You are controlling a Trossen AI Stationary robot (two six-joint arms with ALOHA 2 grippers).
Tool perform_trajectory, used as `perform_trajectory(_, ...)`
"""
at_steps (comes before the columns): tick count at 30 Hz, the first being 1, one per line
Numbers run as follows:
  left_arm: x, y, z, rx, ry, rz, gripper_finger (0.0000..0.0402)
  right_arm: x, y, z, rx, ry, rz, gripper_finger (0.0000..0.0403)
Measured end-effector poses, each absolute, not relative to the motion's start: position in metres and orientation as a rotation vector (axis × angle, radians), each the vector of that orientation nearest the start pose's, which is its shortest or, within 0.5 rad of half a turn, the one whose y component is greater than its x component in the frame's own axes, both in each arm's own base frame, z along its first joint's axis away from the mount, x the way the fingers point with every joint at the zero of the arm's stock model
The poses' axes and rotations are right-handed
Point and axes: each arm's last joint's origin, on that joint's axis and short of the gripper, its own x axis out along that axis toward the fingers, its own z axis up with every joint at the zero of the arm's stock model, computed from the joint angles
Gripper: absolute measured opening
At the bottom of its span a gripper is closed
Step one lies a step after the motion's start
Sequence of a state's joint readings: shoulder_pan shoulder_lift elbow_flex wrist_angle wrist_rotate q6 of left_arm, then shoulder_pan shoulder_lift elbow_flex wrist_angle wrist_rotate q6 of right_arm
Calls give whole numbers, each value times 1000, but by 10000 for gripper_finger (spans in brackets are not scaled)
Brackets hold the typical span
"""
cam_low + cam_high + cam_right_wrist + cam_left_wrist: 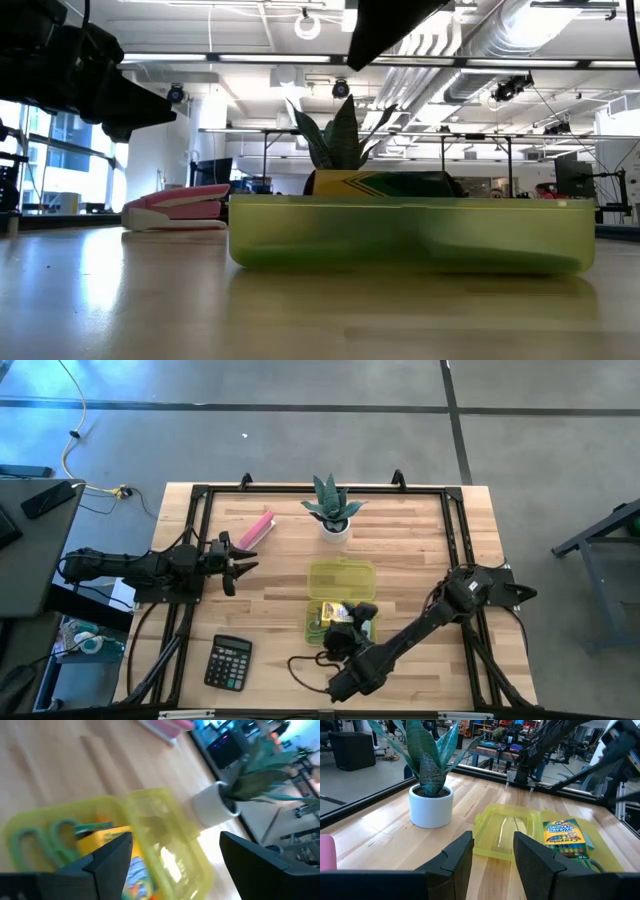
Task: Pack school essentials
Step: Close the supply box
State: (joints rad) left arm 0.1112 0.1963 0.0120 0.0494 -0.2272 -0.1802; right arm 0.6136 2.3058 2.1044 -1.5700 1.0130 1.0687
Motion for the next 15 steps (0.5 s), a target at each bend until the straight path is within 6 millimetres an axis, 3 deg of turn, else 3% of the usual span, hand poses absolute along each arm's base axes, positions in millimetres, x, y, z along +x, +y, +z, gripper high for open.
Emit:
perform_trajectory(7,107,18,156,-170,105,349,131,333,187,227,-275,780,-949,291)
perform_trajectory(15,107,19,156,-170,104,350,131,288,141,224,54,619,-1044,291)
